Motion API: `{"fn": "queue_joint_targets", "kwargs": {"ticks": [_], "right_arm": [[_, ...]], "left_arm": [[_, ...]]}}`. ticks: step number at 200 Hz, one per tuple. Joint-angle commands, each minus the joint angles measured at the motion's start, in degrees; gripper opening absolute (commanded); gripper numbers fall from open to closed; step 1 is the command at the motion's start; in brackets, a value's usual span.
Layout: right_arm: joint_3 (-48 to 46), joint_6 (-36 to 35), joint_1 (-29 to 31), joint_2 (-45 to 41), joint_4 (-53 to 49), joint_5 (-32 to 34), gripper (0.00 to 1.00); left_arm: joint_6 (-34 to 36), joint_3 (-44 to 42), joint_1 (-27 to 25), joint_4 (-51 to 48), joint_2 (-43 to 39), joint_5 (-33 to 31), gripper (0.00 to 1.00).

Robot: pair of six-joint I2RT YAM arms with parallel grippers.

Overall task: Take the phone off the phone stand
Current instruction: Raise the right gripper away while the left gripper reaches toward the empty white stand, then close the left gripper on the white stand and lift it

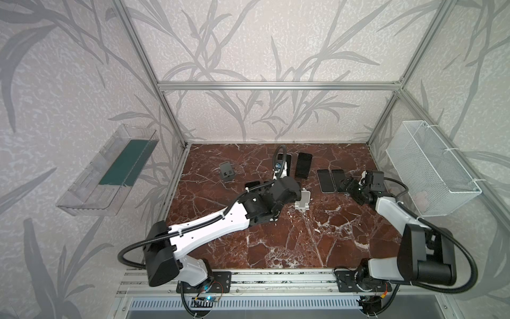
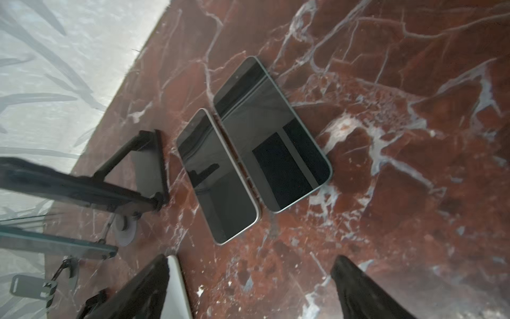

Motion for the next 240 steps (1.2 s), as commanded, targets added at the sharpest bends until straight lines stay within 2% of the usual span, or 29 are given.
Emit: {"fn": "queue_joint_targets", "kwargs": {"ticks": [1,28,63,110,166,177,221,240], "right_arm": [[-2.0,4.7,0.8,-6.2,7.8,3.5,0.93],[-5.5,5.8,0.3,-9.7,9.1,8.5,0.95],[-7.2,7.3,-1.9,-10.4,10.1,7.6,0.98],[-7.6,8.4,-3.2,-9.6,12.4,5.0,1.00],[-8.1,7.8,-3.2,-10.4,12.5,6.2,1.00],[-8.0,7.7,-3.3,-10.2,12.9,5.7,1.00],[-7.8,8.0,-3.2,-8.5,15.0,2.4,1.00],[-8.6,8.2,-3.3,-8.4,16.1,2.2,1.00]], "left_arm": [[-4.3,8.8,-2.3,-8.7,7.1,-7.5,0.91],[-7.2,15.5,-2.7,-10.9,16.2,-2.5,0.92],[-12.0,26.4,-3.0,-21.4,26.3,-1.6,0.95],[-16.7,33.9,-2.9,-29.0,34.9,-1.3,0.99],[-13.3,34.7,-0.2,-26.9,40.2,4.3,0.99],[-9.1,34.8,0.2,-25.4,40.8,6.5,0.97],[-8.8,32.4,0.7,-23.0,41.5,3.9,0.95],[-6.5,31.6,1.6,-20.0,42.3,7.0,0.92]]}}
